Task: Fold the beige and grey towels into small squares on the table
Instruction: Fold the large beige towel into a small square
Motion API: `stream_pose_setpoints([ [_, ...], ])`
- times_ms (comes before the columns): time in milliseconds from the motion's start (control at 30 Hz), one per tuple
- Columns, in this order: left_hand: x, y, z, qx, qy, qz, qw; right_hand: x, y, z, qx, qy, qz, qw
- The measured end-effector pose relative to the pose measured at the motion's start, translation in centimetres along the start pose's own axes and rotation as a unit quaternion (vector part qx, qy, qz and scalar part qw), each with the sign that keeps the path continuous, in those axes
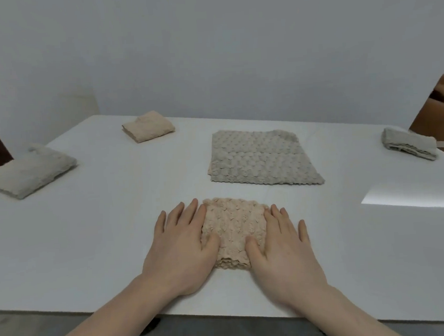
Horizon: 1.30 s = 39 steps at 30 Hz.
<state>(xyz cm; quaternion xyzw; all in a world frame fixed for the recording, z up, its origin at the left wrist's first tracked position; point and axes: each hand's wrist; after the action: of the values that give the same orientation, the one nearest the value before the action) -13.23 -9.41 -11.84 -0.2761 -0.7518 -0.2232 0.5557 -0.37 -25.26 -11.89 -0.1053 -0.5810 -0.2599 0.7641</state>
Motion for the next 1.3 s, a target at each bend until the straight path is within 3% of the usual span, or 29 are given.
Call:
stream_pose_setpoints([
  [133,0.3,0.0,-0.1,0.009,-0.004,0.027,1.0,0.3,0.0,0.0,-0.009,0.022,0.003,1.0],
  [233,1.1,0.0,0.0,0.016,-0.042,0.053,0.998,1.7,-0.1,0.3,-0.031,0.13,-0.023,0.991],
  [333,2.3,0.3,-0.1,0.056,-0.138,0.102,0.984,3.8,0.3,0.5,-0.11,0.265,-0.053,0.956],
  [433,5.0,0.1,-1.1,0.117,-0.167,0.173,0.964,6.9,0.8,1.5,-0.191,0.327,-0.013,0.926],
  [600,12.9,-3.2,-3.1,0.258,-0.356,0.224,0.87,14.2,0.3,5.6,-0.263,0.413,-0.006,0.872],
  [767,19.9,-7.1,-3.7,0.283,-0.452,0.287,0.796,20.8,-2.7,9.4,-0.287,0.452,-0.015,0.845],
  [1033,23.9,-6.8,-5.6,0.237,-0.403,0.252,0.847,25.6,-4.1,9.1,-0.281,0.435,-0.018,0.855],
  [1300,23.4,-5.2,-10.3,0.2,-0.345,0.229,0.888,28.3,-3.3,3.7,-0.256,0.404,-0.019,0.878],
])
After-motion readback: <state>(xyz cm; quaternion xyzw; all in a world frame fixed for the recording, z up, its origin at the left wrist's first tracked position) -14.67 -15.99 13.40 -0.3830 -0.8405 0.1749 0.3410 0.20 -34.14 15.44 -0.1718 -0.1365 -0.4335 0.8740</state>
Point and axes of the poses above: each hand's wrist, its own y-axis towards the middle knuckle, its own x-axis out of the back of the hand, z = x × y, and after that the axes turned 13 degrees about x, right-handed
